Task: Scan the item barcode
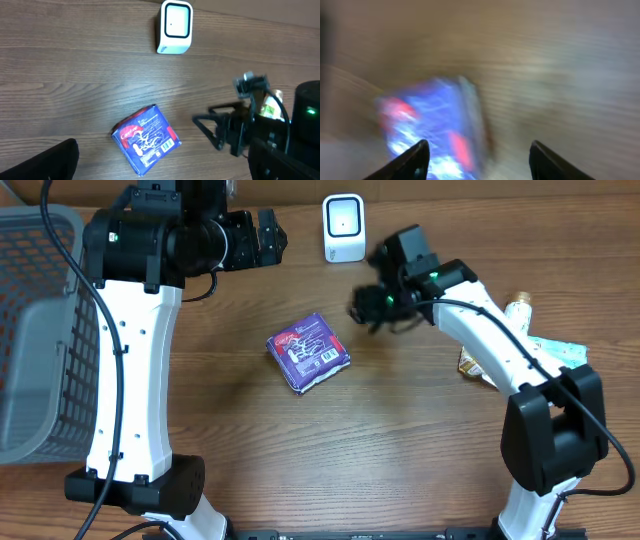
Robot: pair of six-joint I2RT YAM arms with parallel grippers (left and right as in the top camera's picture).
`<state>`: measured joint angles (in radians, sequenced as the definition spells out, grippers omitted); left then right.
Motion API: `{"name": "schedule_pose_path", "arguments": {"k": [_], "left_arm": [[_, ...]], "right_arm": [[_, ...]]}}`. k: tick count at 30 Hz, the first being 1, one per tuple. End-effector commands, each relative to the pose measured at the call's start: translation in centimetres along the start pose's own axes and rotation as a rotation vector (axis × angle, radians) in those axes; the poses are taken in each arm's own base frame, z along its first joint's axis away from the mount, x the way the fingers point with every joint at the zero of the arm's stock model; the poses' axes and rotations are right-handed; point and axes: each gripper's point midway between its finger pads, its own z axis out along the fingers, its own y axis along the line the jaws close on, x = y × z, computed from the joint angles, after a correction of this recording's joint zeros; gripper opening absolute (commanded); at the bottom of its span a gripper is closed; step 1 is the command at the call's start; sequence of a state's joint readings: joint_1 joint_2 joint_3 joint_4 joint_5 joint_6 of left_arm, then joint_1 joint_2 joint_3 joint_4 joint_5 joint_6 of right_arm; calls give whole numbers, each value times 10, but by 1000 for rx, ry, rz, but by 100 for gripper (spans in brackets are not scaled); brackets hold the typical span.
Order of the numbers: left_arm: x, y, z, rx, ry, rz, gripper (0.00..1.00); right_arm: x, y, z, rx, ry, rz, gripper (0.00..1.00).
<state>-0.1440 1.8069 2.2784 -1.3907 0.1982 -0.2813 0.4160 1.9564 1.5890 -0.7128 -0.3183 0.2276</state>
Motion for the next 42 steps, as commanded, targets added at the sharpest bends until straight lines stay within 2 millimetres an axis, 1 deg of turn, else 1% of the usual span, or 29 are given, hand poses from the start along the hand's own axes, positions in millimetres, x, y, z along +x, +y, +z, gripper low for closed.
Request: {"name": "schedule_pose_path", "arguments": {"k": [1, 2, 3, 4, 6, 7, 8, 10, 15, 16, 17, 18, 19, 20, 22, 25, 27, 29, 30, 32, 33, 35, 36, 37, 38, 42], "left_arm": [[1, -2, 3, 4, 5, 17, 100], [1, -2, 3, 4, 5, 16, 100], [1, -2, 3, 4, 5, 16, 100], [1, -2, 3, 4, 5, 17, 100], [1, -2, 3, 4, 5, 16, 100], [1, -2, 3, 4, 5, 17, 100], [1, -2, 3, 4, 5, 16, 100], [1, -2, 3, 4, 5, 16, 100], [1, -2, 3, 4, 5, 17, 100], [1, -2, 3, 4, 5, 17, 100], [1, -2, 3, 4, 5, 17, 100], [1, -2, 3, 4, 5, 17, 99], [1, -2, 3, 4, 5, 17, 100], [1, -2, 3, 4, 5, 17, 99], [1, -2, 3, 4, 5, 16, 100], [1, -2, 3, 4, 5, 17, 100], [1, -2, 3, 4, 5, 17, 100], [1, -2, 3, 4, 5, 17, 99], [1, -2, 3, 4, 5, 17, 100], [1, -2, 3, 4, 5, 17, 100], [1, -2, 3, 4, 5, 17, 100], [1, -2, 3, 4, 5, 17, 100], [1, -2, 3, 4, 5, 17, 99], [1, -2, 3, 4, 5, 17, 100], [1, -2, 3, 4, 5, 17, 100], [1, -2, 3, 4, 5, 17, 100]], "right_arm": [[-13, 60, 8, -152, -62, 88, 65], [-19, 69, 20, -149, -104, 113, 66], [-22, 76, 26, -160, -121, 111, 67], [-24, 87, 36, -187, -141, 100, 67], [-25, 103, 52, -226, -164, 70, 68], [-24, 112, 64, -239, -179, 49, 70], [-22, 116, 74, -240, -185, 54, 71], [-18, 122, 88, -238, -196, 69, 72], [-3, 137, 120, -261, -195, 31, 72], [0, 139, 121, -264, -188, 28, 72], [9, 143, 124, -276, -154, 24, 72], [12, 144, 124, -281, -139, 23, 72], [23, 151, 124, -314, -91, 18, 72], [28, 154, 123, -335, -61, 17, 70], [47, 163, 120, -396, 41, 20, 66], [64, 163, 112, -427, 138, 42, 62], [73, 154, 106, -400, 195, 65, 62], [81, 142, 99, -364, 235, 45, 63], [86, 132, 93, -336, 266, 17, 63], [91, 110, 80, -278, 321, 14, 63], [90, 89, 68, -227, 350, 24, 63], [88, 66, 55, -169, 375, 35, 63], [84, 39, 40, -97, 400, 54, 66], [82, 30, 34, -73, 406, 55, 67], [78, 15, 25, -28, 413, 57, 68], [60, -31, -3, 153, 394, 70, 77]]}}
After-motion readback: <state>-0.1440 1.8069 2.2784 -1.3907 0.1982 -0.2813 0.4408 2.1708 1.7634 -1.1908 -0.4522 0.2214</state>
